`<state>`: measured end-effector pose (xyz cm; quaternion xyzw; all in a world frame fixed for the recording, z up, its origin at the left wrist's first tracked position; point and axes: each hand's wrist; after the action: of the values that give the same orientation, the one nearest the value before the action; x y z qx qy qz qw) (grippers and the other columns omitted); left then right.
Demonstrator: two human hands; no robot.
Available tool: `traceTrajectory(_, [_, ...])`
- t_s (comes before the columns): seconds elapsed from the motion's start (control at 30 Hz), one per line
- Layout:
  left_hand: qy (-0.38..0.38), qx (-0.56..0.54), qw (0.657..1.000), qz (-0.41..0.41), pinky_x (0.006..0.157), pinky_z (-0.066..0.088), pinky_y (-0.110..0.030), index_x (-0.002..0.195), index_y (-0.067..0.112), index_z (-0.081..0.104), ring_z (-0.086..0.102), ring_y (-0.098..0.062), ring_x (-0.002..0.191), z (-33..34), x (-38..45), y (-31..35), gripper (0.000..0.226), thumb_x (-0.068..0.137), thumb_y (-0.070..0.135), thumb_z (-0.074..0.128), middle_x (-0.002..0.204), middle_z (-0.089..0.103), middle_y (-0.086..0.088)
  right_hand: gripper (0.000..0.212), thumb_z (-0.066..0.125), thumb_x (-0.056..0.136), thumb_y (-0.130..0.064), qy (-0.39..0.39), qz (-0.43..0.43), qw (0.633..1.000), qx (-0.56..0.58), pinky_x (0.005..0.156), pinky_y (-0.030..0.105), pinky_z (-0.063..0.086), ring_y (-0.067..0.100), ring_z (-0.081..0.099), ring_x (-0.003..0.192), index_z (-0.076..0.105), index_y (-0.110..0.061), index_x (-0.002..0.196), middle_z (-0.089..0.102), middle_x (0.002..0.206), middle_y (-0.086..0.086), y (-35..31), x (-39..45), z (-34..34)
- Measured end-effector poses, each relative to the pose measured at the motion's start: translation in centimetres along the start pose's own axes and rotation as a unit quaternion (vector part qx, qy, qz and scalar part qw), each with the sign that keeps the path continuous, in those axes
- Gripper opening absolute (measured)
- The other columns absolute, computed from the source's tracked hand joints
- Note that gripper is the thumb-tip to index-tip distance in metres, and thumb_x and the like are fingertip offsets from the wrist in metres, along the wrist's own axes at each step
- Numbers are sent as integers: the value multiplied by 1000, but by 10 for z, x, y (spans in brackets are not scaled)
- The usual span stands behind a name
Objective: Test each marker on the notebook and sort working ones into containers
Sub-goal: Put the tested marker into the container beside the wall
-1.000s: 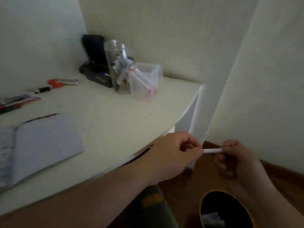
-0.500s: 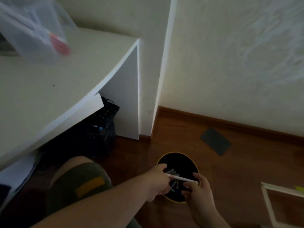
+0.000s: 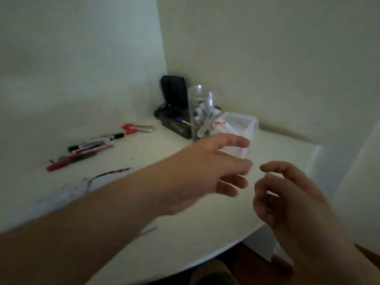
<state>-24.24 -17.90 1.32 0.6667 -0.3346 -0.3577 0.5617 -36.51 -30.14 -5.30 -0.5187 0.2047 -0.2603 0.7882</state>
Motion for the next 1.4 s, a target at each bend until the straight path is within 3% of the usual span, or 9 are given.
traceTrajectory(0.13, [198,125,972,-3,61,50,-23,111,25,71,65,-7,72,-128,-28,-6,20,97,11,65,87,69,-2,17,58,98,-7,-134,-23,986,-100,49,29,40,24,58,55,66,-21,97,63,72,9,5,52,111])
traceTrajectory(0.3, [382,269,880,-81,62,43,-26,104,28,71,58,-17,75,-271,-57,-83,19,92,13,67,99,67,-3,5,62,101,-22,-213,4,951,-224,50,26,43,18,57,59,66,-21,105,68,82,7,58,103,233])
traceTrajectory(0.53, [445,475,741,-165,98,41,-42,124,40,62,52,-36,117,-370,-69,-147,28,98,35,55,124,58,-12,16,56,98,-47,-178,-136,827,-516,70,32,56,11,66,73,65,-34,96,67,89,-8,122,151,297])
traceTrajectory(0.77, [323,541,763,-146,84,49,-41,113,24,54,57,-26,97,-367,-71,-139,28,104,48,43,112,63,-7,21,67,97,-40,-151,-158,895,-388,57,27,46,6,59,60,71,-28,80,68,71,-5,122,164,287])
traceTrajectory(0.9, [244,464,851,-24,77,51,-35,106,33,49,58,-6,82,-327,-70,-113,12,108,39,39,97,64,11,29,64,94,-58,-264,-113,883,-371,58,24,46,1,55,53,76,-32,92,70,70,-3,117,152,286])
traceTrajectory(1.1, [235,421,863,148,58,40,-30,127,36,51,51,-6,65,-289,-54,-115,22,109,31,39,76,57,12,39,67,82,-46,-317,19,947,-41,45,25,19,13,33,48,73,-17,107,47,65,8,112,142,292])
traceTrajectory(1.2, [227,412,863,184,64,44,-22,142,38,47,57,4,72,-285,-52,-118,35,109,29,42,81,60,26,21,65,93,-41,-329,-31,939,-98,42,21,25,11,39,47,76,-24,91,48,61,4,116,139,290])
traceTrajectory(1.3, [201,393,877,192,81,54,-39,145,42,42,65,-6,89,-283,-50,-119,37,108,38,42,100,68,15,31,55,106,-37,-306,-29,940,-146,41,22,29,10,42,48,77,-23,90,49,60,4,119,134,291])
traceTrajectory(1.4, [227,362,893,143,67,51,-35,129,42,35,58,-2,71,-285,-50,-120,47,93,72,42,85,64,9,27,52,105,-30,-278,-3,952,-129,43,24,24,12,40,48,75,-16,99,46,60,3,103,139,290])
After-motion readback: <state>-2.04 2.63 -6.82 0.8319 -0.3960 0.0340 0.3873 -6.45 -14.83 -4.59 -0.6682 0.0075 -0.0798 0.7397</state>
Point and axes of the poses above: each hand's wrist, its own x-axis towards the middle knuckle, its own z-axis out of the palm, y = z × x
